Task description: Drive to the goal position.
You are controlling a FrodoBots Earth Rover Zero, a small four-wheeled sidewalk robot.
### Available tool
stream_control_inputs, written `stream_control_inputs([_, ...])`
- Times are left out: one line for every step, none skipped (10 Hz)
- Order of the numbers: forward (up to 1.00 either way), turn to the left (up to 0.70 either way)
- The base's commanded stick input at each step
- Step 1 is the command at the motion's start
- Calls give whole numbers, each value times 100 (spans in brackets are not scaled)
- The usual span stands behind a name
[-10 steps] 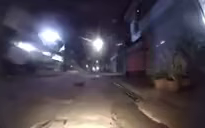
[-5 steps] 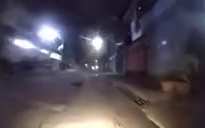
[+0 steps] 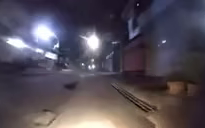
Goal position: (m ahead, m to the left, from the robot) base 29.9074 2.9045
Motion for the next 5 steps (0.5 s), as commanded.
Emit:
stream_control_inputs([70,0])
stream_control_inputs([70,0])
stream_control_inputs([70,0])
stream_control_inputs([70,0])
stream_control_inputs([70,0])
